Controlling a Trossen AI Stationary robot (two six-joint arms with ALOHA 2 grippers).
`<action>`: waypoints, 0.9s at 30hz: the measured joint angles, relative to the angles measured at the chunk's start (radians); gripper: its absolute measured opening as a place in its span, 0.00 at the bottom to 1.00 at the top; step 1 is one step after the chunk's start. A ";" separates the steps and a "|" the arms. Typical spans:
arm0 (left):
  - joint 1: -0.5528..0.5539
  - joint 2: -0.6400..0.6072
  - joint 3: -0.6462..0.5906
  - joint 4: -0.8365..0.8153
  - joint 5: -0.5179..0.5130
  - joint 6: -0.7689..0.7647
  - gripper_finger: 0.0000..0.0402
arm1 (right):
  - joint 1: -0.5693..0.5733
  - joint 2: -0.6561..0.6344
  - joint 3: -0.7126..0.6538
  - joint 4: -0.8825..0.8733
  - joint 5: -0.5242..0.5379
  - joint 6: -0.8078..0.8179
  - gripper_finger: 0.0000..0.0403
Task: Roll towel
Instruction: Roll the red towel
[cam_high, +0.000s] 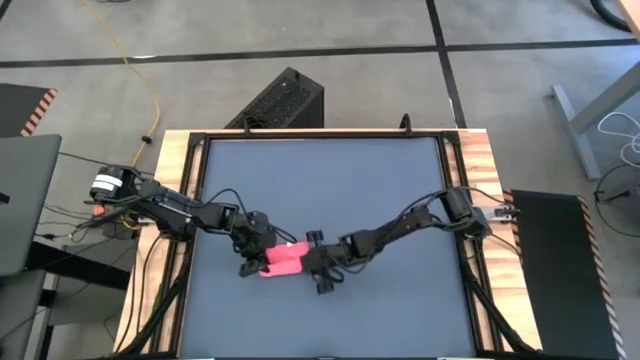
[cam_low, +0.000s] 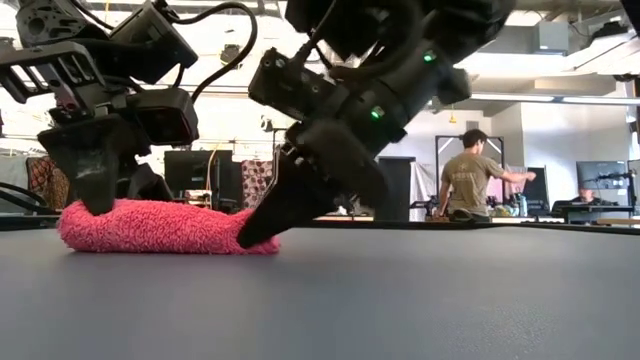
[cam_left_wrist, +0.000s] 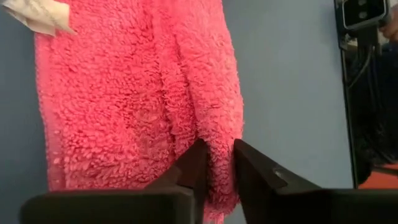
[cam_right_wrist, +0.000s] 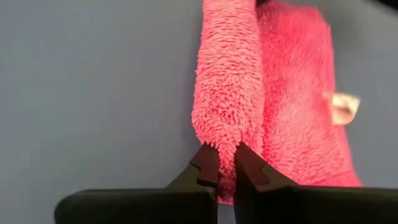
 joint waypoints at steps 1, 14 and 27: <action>0.002 0.000 0.000 -0.008 0.011 0.010 0.18 | -0.012 -0.005 0.000 -0.012 -0.051 0.040 0.08; 0.038 -0.142 0.001 -0.163 0.014 0.153 0.29 | -0.094 -0.003 0.000 -0.022 -0.391 0.355 0.09; -0.169 -0.470 0.001 -0.256 -0.397 0.315 0.30 | -0.130 -0.002 -0.002 -0.022 -0.429 0.498 0.09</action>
